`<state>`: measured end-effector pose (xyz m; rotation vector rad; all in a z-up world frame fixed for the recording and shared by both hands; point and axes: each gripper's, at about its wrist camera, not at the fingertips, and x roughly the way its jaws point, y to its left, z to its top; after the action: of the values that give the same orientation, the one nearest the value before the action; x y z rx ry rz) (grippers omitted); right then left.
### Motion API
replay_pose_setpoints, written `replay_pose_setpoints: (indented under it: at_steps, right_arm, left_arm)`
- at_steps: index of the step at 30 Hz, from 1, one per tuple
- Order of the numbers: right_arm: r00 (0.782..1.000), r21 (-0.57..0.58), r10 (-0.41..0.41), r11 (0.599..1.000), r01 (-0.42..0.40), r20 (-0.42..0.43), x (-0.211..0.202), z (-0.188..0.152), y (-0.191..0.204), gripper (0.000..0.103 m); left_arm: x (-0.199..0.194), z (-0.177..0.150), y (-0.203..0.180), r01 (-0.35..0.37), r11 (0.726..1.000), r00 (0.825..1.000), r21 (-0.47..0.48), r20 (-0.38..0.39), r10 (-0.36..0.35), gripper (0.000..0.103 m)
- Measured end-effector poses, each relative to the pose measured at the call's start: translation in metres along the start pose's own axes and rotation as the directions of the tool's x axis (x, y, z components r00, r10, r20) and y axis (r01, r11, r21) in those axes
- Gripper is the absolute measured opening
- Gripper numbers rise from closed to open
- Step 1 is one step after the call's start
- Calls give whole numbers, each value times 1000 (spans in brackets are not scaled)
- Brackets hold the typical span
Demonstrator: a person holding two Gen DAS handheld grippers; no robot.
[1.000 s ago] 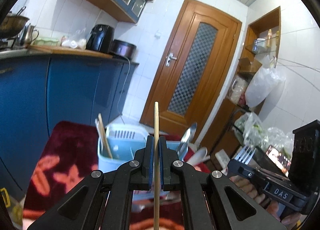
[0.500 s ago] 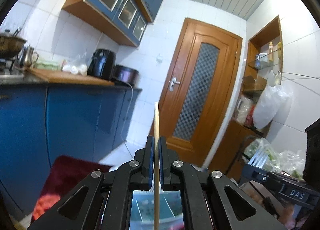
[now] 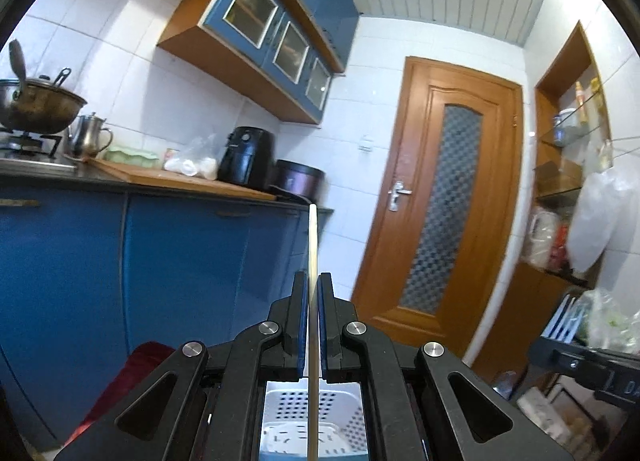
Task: Organize utensils
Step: 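Lower the chopstick and fork into the holder and open both tools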
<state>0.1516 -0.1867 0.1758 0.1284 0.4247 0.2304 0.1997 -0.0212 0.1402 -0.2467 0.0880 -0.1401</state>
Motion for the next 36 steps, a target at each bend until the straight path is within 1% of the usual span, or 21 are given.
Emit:
replay_pose_setpoints:
  at_steps: [4, 8, 13, 19, 24, 26, 28, 29, 30, 31, 33, 35, 36]
  right_arm:
    - [1000, -8, 1, 1000, -2, -18, 11, -5, -3, 3]
    - [999, -2, 8, 1000, -8, -49, 21, -12, -6, 3]
    - [996, 4, 20, 1000, -20, -86, 27, -20, -6, 3]
    - [992, 22, 32, 999, -30, -121, 30, -28, -6, 5]
    - [991, 29, 41, 999, -38, -129, 26, -33, -5, 5]
    - [989, 45, 54, 998, -49, -135, 25, -33, -5, 7]
    - [989, 56, 64, 997, -57, -133, 23, -32, -5, 16]
    - [989, 63, 75, 996, -68, -129, 21, -31, -5, 18]
    - [989, 66, 82, 995, -74, -125, 20, -30, -4, 21]
    - [989, 66, 85, 995, -77, -122, 18, -30, -3, 25]
    - [990, 64, 89, 995, -83, -109, 13, -29, 0, 27]
    - [991, 63, 91, 994, -85, -100, 9, -28, 2, 29]
    - [991, 64, 92, 994, -86, -94, 6, -27, 3, 30]
  left_arm:
    - [5, -13, 1, -26, 1000, 1000, 5, 8, 26, 4]
    - [0, -27, -1, -56, 998, 998, 43, 24, 55, 4]
    - [-10, -40, -5, -70, 993, 997, 95, 31, 68, 4]
    - [-16, -51, -6, -81, 987, 997, 136, 20, 80, 4]
    - [-18, -57, -5, -67, 988, 997, 141, -22, 71, 4]
    - [-20, -59, -4, -66, 988, 997, 139, -34, 72, 4]
    - [-22, -61, -4, -66, 989, 996, 132, -47, 72, 5]
    - [-23, -61, -2, -65, 990, 996, 127, -57, 73, 5]
    - [-23, -62, -3, -65, 990, 995, 125, -63, 74, 6]
    - [-23, -62, -2, -66, 990, 995, 123, -71, 75, 8]
    - [-24, -62, -1, -71, 990, 993, 123, -86, 82, 14]
    - [-27, -62, -1, -70, 990, 992, 124, -97, 83, 27]
    - [-28, -62, -1, -67, 990, 992, 125, -101, 79, 31]
